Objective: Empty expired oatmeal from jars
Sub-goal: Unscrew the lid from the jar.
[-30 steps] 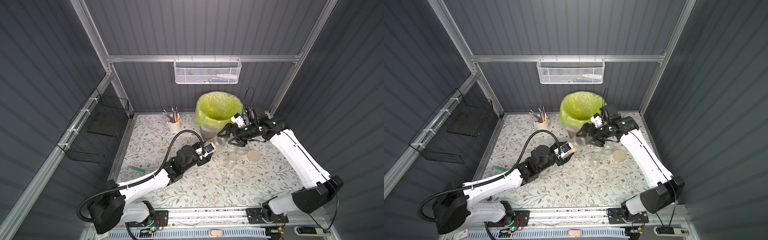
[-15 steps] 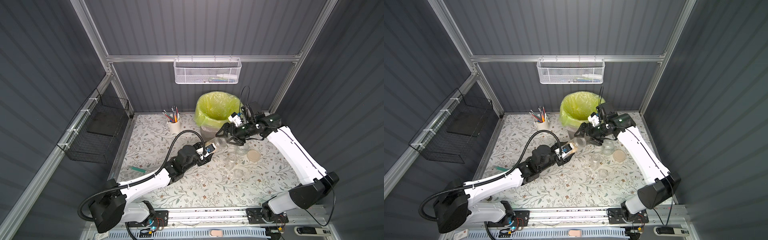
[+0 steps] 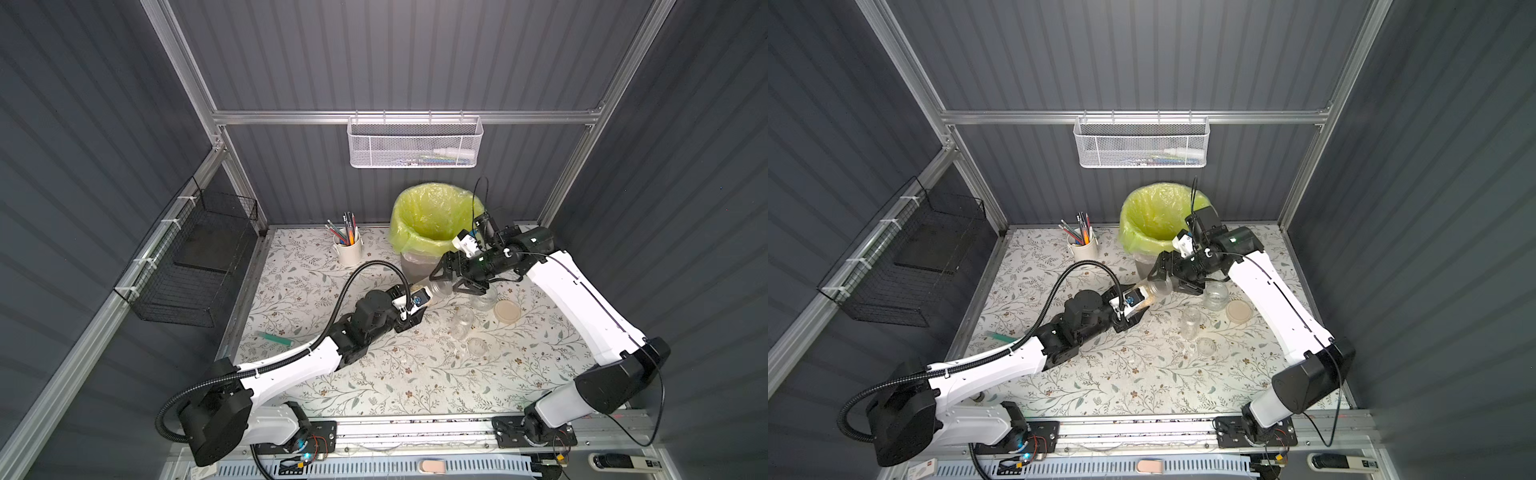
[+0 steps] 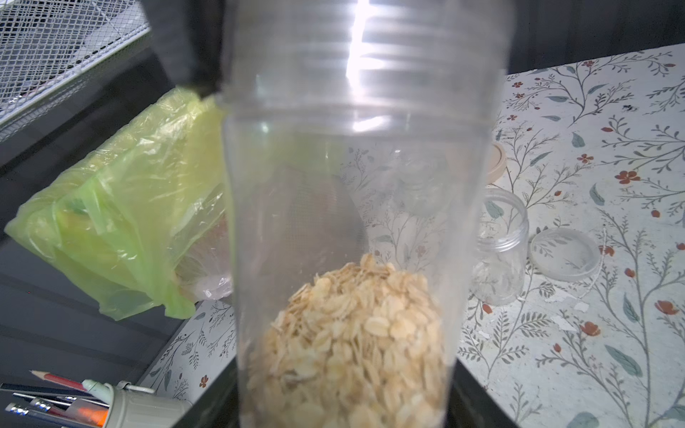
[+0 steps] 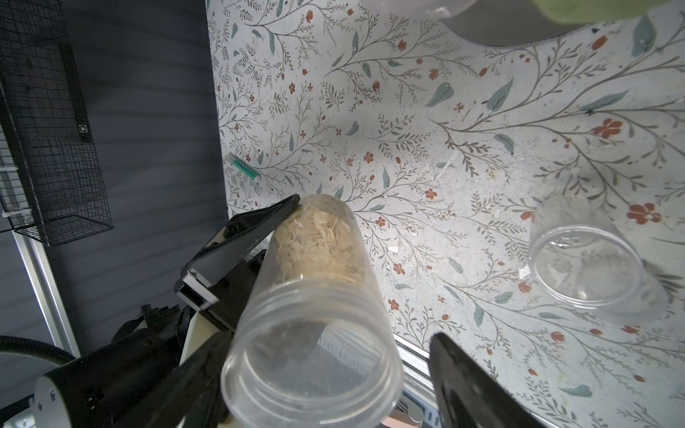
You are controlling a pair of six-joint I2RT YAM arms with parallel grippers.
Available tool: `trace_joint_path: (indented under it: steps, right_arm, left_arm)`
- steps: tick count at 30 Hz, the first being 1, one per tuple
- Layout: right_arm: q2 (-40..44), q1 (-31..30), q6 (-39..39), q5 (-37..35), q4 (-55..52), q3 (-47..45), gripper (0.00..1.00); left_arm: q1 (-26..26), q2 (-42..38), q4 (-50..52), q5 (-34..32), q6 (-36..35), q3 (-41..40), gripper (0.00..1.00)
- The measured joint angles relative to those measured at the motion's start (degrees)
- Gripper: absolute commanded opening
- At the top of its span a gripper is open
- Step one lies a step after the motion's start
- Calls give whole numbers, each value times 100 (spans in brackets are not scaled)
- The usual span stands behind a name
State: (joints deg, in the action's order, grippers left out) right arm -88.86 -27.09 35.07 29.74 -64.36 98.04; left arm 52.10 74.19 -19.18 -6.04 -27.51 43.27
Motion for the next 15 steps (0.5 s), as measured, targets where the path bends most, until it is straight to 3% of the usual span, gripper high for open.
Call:
trace_joint_path:
  steps: [7,15]
  right_arm:
    - [-15,-13,-76,7,0,17,72]
    - [-11,-44,-321,22,20,24,38]
  left_arm:
    - [0,-2,2,2,0,0,12]
    - [0,-17,15,96,142,-11,12]
